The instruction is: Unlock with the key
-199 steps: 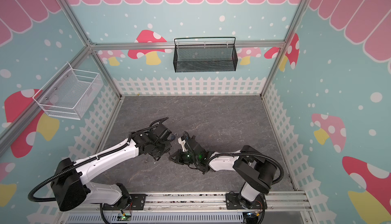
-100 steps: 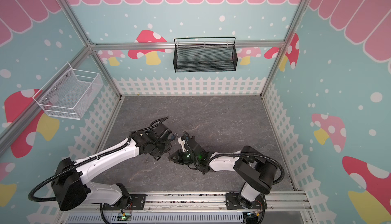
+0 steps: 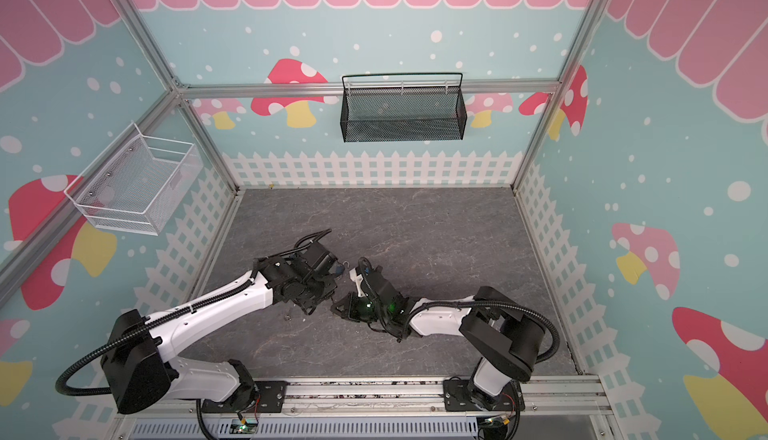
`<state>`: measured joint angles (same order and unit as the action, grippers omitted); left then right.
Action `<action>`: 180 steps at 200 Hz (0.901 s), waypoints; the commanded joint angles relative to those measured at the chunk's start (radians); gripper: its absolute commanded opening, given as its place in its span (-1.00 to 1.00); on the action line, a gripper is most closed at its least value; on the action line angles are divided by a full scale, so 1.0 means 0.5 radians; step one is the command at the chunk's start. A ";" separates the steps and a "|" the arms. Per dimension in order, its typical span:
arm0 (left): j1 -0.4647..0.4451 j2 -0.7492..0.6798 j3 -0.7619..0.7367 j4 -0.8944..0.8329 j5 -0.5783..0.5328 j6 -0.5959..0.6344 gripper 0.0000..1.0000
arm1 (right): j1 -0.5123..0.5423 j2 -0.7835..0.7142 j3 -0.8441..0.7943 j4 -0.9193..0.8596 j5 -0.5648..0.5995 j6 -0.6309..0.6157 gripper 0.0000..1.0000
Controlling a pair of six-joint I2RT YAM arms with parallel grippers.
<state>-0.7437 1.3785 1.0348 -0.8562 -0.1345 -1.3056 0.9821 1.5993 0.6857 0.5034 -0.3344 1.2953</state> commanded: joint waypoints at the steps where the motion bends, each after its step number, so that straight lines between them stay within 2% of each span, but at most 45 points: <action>1: -0.017 0.012 0.037 -0.035 -0.024 -0.017 -1.00 | 0.012 -0.036 0.054 0.004 0.045 0.025 -1.00; 36: -0.019 0.017 0.036 -0.033 -0.038 -0.023 -1.00 | 0.012 -0.038 0.070 0.040 0.006 0.018 -1.00; 113: -0.049 0.004 0.057 -0.020 -0.007 -0.041 -1.00 | 0.007 -0.020 0.031 -0.014 0.081 0.057 -1.00; 180: -0.097 -0.008 0.031 -0.036 0.041 -0.052 -1.00 | 0.001 -0.147 0.084 -0.255 0.361 -0.075 -1.00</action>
<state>-0.7708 1.3788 1.0348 -0.8330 -0.1368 -1.3132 0.9905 1.5574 0.7010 0.4232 -0.2661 1.2819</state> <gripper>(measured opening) 0.235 0.057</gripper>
